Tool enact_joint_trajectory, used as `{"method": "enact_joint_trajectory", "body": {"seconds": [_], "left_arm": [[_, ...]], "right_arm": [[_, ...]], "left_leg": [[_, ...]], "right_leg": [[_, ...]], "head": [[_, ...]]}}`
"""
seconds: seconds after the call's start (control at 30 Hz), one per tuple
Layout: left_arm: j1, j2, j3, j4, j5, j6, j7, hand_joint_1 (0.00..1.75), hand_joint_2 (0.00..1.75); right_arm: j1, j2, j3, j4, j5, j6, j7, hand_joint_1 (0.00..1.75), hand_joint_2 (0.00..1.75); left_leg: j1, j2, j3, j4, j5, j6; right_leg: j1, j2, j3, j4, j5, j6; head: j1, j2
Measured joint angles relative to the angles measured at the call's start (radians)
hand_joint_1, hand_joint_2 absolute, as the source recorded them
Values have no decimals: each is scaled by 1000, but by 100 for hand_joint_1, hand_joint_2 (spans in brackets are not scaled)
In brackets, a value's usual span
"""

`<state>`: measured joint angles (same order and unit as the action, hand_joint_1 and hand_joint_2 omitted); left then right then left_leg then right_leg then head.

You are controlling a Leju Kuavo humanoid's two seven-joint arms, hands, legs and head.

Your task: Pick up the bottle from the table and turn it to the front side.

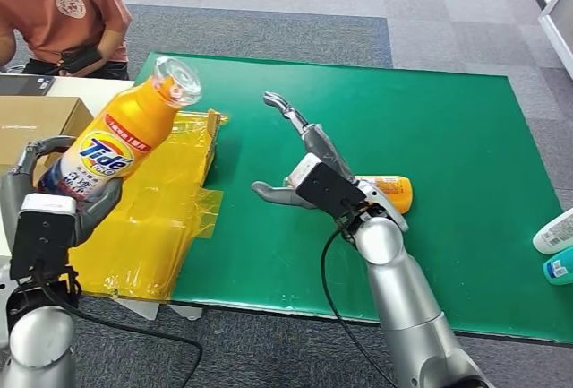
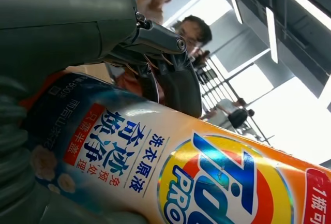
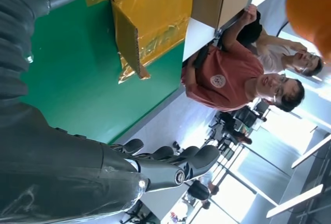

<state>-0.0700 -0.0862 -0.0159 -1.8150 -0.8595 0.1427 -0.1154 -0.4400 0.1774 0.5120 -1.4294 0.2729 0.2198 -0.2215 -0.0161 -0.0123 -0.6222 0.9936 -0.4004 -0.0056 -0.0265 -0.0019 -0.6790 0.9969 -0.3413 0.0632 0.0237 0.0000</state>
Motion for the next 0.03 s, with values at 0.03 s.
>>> {"method": "enact_joint_trajectory", "body": {"seconds": [0.03], "left_arm": [[3, -4, 8, 6, -18, 6, 0, 175, 175]], "right_arm": [[0, 0, 0, 0, 1, 0, 0, 0, 175]], "left_leg": [[0, 0, 0, 0, 0, 0]], "right_leg": [[0, 0, 0, 0, 0, 0]], "head": [[0, 0]]}}
